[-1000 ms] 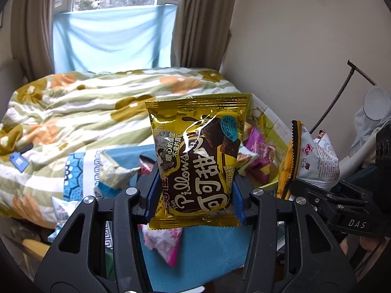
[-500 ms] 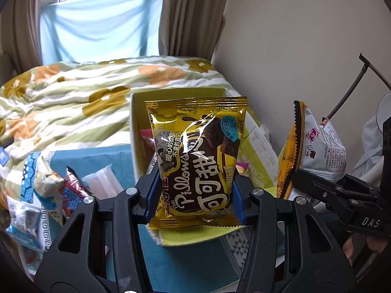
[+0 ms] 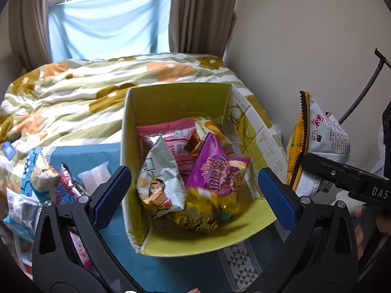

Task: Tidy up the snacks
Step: 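Release gold bag into box with left tool while right tool drops white bag in, then move both tools back over the remaining snacks on the table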

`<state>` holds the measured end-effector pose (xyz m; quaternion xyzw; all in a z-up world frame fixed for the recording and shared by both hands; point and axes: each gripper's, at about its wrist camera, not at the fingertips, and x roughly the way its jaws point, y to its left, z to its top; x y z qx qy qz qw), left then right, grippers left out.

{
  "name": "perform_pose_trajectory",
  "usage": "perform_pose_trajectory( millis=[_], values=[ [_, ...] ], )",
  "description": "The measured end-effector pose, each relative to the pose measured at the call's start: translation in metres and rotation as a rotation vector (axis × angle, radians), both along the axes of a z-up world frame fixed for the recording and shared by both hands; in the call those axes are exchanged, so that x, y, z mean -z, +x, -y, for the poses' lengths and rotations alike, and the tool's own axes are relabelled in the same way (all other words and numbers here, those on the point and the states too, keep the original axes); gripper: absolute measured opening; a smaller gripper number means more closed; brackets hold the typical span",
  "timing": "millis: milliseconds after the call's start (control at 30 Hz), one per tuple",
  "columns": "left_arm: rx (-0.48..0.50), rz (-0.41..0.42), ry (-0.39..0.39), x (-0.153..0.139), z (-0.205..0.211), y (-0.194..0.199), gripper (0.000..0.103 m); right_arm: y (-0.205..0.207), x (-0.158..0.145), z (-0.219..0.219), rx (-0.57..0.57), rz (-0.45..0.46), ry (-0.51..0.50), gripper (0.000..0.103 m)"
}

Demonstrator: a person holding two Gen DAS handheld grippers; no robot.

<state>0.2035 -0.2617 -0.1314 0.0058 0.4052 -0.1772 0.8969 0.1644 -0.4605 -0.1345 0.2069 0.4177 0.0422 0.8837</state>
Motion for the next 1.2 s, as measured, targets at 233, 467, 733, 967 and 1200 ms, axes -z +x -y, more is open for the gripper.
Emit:
perform_pose_trajectory(
  millis=[233,467,733,967,1200],
  values=[
    [-0.092,-0.046,-0.039,0.004,-0.035,-0.008,0.102,0.007,0.006,-0.003,-0.039,-0.022,0.023,0.075],
    [-0.153,-0.034,0.006,-0.011,-0.064,-0.010,0.102,0.029,0.010,-0.021,-0.109,-0.043,0.023,0.076],
    [-0.169,-0.055,0.021,-0.010,-0.077,-0.012,0.102,0.050,0.027,-0.038,-0.112,-0.083,0.014,0.088],
    [-0.166,-0.074,0.000,-0.002,-0.084,-0.017,0.102,0.030,0.024,-0.043,-0.089,-0.004,-0.050,0.103],
    [-0.159,-0.063,-0.021,-0.005,-0.086,-0.023,0.102,0.019,0.025,-0.040,-0.093,-0.028,-0.039,0.103]
  ],
)
